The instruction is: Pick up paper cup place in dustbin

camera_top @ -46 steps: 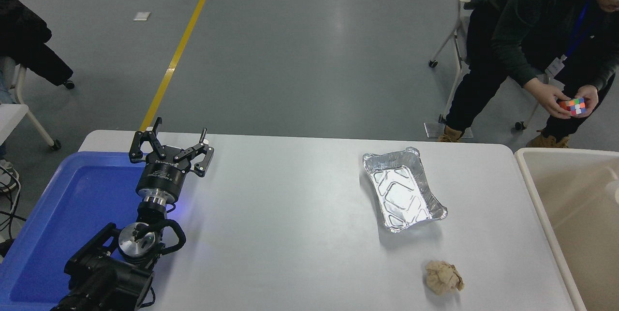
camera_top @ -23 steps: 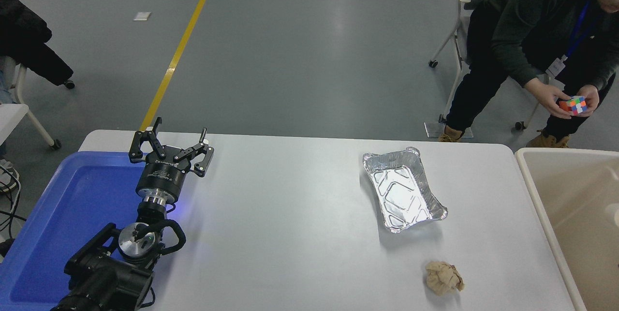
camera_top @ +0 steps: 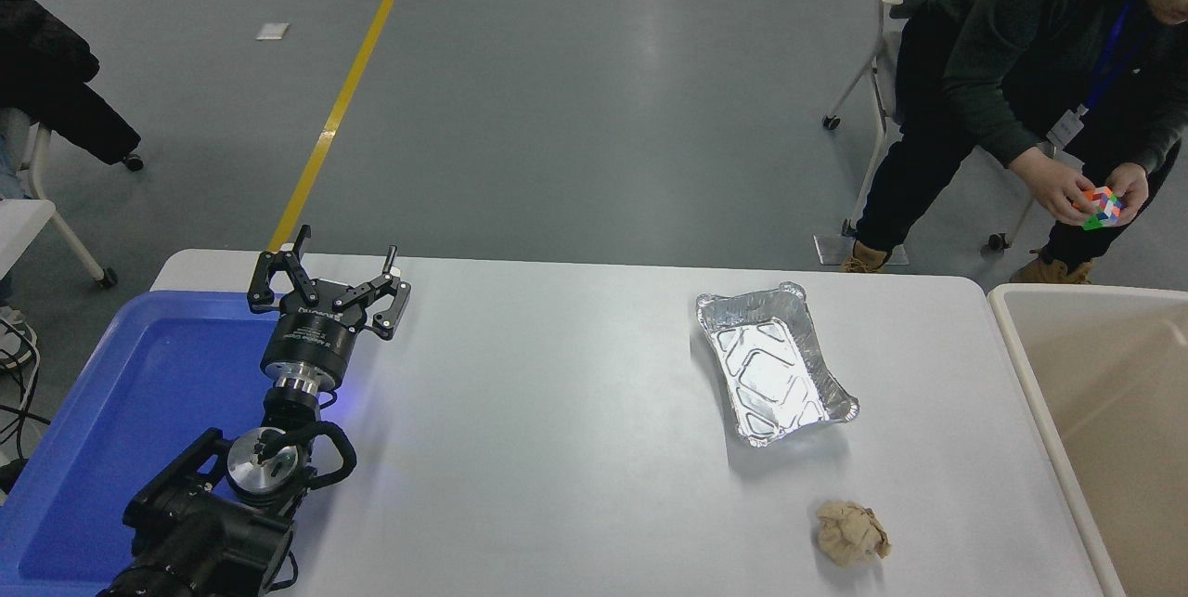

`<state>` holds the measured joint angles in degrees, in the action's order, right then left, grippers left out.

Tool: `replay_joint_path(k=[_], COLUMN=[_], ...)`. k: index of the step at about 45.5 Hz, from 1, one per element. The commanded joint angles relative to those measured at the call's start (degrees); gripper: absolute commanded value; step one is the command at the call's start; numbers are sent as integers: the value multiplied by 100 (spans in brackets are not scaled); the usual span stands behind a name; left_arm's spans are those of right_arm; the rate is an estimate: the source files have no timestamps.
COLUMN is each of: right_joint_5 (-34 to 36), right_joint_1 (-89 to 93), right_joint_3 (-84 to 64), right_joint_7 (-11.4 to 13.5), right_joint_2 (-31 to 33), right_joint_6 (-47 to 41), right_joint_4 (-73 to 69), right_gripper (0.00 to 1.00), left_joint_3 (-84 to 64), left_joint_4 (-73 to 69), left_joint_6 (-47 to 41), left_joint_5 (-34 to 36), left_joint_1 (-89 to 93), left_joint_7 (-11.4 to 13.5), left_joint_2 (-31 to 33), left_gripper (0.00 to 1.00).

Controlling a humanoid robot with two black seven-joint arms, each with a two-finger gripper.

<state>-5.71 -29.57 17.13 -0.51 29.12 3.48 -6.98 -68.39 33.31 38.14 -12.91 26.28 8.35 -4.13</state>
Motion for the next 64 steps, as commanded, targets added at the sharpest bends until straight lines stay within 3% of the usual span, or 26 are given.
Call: replay_joint_path(k=[1,14,30,39,52,64], right_joint_5=[0,-61,-457,-483,-835,-1511], right_joint_1=[-329,-1120,-2640,-4213,-6481,-8432], right_joint_3=[62,-52,-1818,-3671,-6308,-8252], right_joint_7=[24,77,68,15,-2,-2], right_joint_2=[-99,6,1561,2265,2160,1167], right_joint_6=[-22,-75,-23,-67,-93,-294], right_joint_4=[-31,-479,-2913,-4363,-5928,-7273], right_gripper=[100,100,100,100,100,100], left_joint_3=[1,1,1,1,10,10], left_joint_4=[0,0,0,0,0,0], left_joint_6=[0,0,0,9,9,9], left_joint_5=[-1,7,7,7,7,7], left_joint_1=[0,0,0,0,0,0], left_joint_7=[0,0,0,0,0,0], left_joint_2=[0,0,0,0,0,0], left_gripper=[99,99,99,99,99,99])
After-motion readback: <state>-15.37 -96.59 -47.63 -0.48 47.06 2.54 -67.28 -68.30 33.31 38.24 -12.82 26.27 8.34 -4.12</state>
